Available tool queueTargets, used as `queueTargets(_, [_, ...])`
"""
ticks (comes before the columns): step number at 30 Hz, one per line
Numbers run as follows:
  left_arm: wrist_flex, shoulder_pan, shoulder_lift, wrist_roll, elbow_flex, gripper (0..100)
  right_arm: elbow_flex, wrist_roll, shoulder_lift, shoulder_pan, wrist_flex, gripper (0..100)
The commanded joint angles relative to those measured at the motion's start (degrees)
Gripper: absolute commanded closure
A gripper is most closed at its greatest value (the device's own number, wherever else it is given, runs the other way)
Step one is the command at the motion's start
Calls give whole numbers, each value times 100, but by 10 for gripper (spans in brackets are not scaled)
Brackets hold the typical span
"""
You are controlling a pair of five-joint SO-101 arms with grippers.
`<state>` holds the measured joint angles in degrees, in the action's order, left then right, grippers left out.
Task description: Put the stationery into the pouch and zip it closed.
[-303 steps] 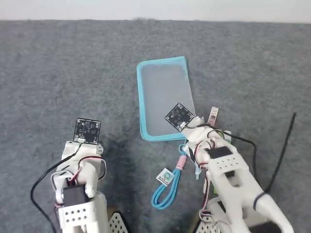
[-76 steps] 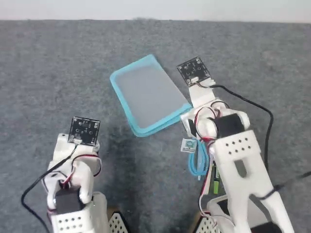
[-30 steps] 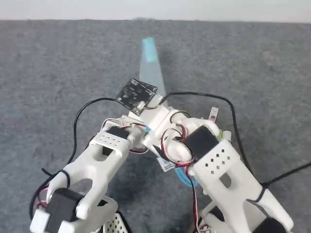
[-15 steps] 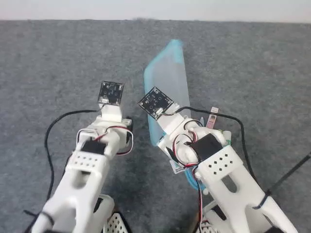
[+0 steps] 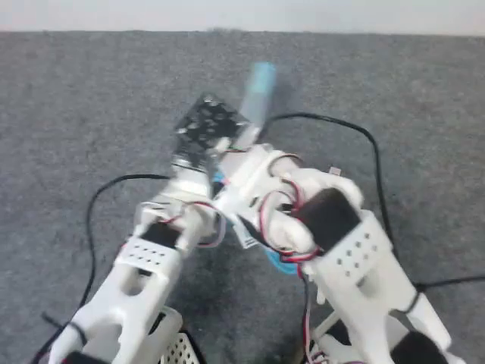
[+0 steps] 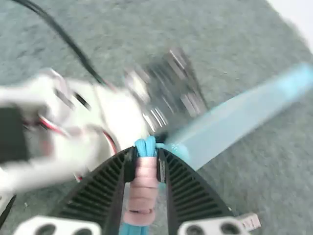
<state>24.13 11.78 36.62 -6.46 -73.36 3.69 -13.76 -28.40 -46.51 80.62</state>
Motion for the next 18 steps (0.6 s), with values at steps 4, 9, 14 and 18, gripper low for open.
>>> queueTargets(4, [-176,466,-659,-105,435,906,70,-158,84,-259,-321,991])
queueTargets(9, [-141,-457,-677,-527,593,909,1705,-167,-268,-92,-1095,991])
queueTargets(14, [273,-1477,-677,-642,998,909,3710,-167,-848,163,-2325,991])
queueTargets(18, [299,-1811,-686,-642,1015,908,4545,-167,-804,154,-3029,991])
